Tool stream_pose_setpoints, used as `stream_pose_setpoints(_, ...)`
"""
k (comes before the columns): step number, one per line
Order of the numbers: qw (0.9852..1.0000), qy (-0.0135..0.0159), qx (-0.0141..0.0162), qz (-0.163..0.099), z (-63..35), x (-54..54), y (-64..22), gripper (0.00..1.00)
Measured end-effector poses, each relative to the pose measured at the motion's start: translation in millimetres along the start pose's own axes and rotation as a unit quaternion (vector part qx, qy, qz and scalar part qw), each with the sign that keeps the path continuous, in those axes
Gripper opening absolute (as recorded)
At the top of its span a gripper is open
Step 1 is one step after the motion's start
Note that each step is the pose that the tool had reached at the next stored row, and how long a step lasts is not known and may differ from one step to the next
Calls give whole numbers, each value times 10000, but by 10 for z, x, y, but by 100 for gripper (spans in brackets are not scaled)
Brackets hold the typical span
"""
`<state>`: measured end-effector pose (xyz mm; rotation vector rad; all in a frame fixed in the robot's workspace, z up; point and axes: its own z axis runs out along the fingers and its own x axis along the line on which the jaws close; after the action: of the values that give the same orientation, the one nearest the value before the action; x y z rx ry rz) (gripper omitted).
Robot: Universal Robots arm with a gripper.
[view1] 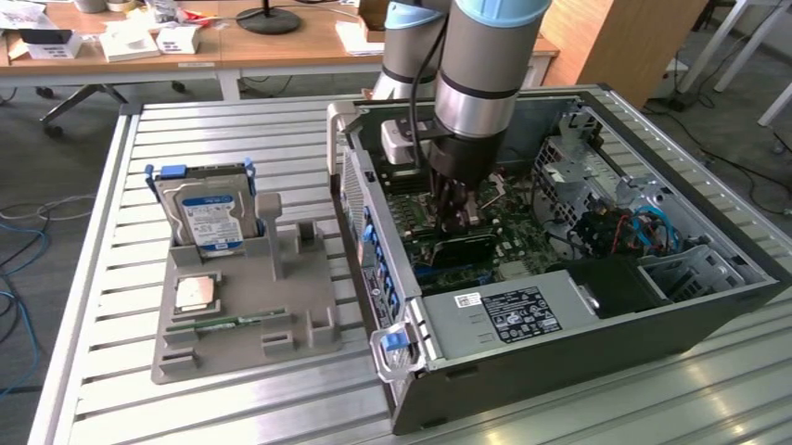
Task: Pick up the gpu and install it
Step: 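Press down on the gpu until it lock into place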
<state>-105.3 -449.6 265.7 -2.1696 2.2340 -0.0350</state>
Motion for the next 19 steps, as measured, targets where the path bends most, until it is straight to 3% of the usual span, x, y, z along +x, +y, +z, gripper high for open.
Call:
stream_pose_setpoints(11,10000,7,-1,0,-216,0,-7,11)
stream_pose_setpoints(19,10000,7,0,0,-263,-1,-9,11)
